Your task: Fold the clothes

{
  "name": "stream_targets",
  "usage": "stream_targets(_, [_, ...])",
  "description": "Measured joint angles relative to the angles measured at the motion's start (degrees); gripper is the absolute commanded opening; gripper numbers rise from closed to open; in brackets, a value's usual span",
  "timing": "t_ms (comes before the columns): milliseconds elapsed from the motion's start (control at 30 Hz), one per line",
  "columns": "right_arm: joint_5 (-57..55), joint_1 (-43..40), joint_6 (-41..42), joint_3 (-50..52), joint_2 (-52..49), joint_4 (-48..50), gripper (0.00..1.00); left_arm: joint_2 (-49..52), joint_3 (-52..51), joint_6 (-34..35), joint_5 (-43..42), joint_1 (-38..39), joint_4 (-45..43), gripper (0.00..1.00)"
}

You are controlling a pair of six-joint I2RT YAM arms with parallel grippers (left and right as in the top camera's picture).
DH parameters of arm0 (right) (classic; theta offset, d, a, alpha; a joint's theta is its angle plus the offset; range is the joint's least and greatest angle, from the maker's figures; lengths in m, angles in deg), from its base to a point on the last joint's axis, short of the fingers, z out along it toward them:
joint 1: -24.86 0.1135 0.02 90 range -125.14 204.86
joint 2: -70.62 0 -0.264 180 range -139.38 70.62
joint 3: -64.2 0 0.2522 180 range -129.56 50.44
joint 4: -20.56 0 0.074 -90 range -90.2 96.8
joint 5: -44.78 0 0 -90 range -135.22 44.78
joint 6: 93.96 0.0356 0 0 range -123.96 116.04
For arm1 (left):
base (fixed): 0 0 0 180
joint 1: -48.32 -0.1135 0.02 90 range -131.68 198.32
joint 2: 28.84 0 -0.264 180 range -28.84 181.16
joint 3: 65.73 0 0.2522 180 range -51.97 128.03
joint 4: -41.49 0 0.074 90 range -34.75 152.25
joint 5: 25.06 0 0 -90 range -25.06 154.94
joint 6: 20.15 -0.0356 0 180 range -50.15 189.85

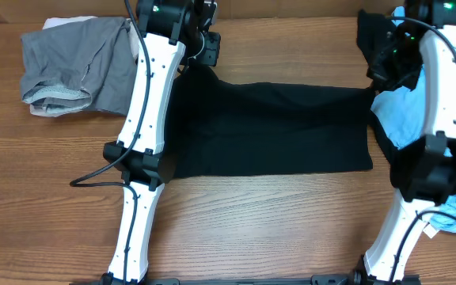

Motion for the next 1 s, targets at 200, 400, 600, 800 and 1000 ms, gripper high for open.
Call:
stream_targets(200, [0.63,0.0,-0.83,9.62,5.99,0.15,0.04,-4.59,-2.4,0.52,-2.38,0.11,-0.02,0.04])
stream_targets(400, [0.76,0.0,-1.07,21.73,6.78,5.18,0.04,-11.37,-16.48,0.76,-2.54,0.55,-0.04,0.04])
stream_targets(600, [0.83,0.0,-1.05,29.66,9.84,9.2,0.04,-13.86,-32.24,1.42,-0.85,0.83,-0.04,0.04])
stream_targets(800, [0.83,0.02,-1.22,31.39,10.84,11.78,0.04,-13.86,-46.16,1.77,0.07,1.64,-0.04,0.04])
stream_targets(1000, [0.81,0.0,-1.25,31.8,10.84,12.48,0.04,-13.88,-58.36,1.77,0.96,3.87,-0.63,0.05])
